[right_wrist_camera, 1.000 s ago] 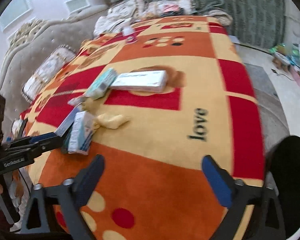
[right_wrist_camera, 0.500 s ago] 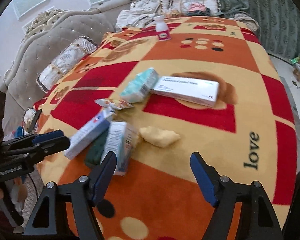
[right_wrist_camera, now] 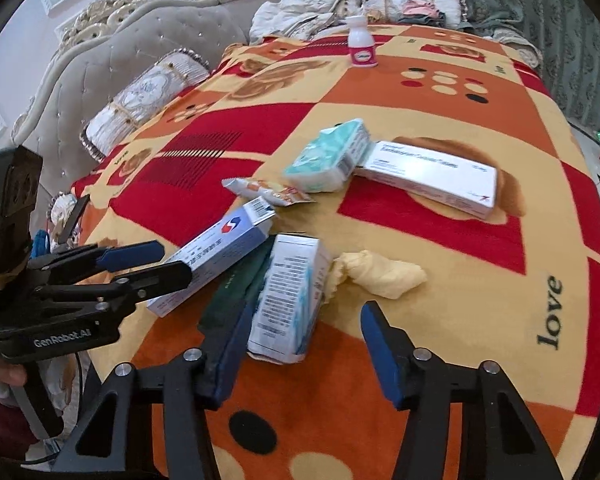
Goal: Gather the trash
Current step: 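Grasp the white-and-blue medicine box with the left gripper, then grasp the small white medicine box with the right gripper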
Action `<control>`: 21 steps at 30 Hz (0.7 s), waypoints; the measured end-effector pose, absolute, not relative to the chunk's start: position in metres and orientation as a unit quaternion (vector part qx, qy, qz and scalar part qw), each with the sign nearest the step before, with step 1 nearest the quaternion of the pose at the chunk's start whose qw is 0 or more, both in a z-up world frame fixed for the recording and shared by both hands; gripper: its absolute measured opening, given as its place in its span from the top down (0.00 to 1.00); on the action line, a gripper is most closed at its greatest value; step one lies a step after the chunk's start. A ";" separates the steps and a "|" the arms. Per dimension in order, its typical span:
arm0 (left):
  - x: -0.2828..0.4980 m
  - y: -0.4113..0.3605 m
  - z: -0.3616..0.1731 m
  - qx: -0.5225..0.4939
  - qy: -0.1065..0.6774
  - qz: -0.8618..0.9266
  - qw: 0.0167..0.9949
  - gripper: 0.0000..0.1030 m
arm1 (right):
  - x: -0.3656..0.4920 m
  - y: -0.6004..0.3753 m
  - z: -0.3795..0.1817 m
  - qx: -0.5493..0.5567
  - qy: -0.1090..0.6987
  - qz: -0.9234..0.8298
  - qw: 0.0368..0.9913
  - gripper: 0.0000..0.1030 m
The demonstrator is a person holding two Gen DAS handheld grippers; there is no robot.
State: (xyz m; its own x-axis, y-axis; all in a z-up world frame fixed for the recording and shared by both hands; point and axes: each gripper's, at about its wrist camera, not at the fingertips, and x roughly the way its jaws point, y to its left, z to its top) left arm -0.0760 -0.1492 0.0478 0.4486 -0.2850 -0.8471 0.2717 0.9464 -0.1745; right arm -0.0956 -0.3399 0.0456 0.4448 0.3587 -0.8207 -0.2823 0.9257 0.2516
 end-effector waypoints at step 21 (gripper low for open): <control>-0.083 -0.143 0.041 -0.034 0.505 -0.167 0.846 0.53 | -0.115 -0.341 0.046 0.031 0.499 0.207 0.841 0.66</control>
